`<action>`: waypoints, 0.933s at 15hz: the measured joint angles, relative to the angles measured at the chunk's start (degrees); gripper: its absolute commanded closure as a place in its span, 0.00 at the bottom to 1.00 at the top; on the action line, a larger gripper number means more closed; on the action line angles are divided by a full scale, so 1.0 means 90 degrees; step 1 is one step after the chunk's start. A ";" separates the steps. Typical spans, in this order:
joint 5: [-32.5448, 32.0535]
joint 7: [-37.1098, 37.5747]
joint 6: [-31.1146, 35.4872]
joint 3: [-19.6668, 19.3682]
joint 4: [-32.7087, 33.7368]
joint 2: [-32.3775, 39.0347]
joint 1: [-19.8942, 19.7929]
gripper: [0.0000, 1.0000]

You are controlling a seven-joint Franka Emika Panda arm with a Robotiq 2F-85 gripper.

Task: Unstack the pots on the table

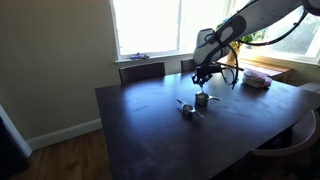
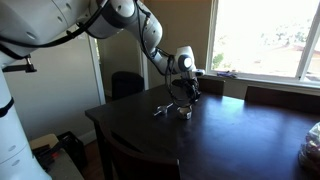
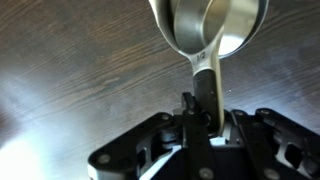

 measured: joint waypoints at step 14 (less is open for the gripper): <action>0.0000 -0.0477 0.0249 0.0122 -0.0320 -0.0481 0.0078 0.42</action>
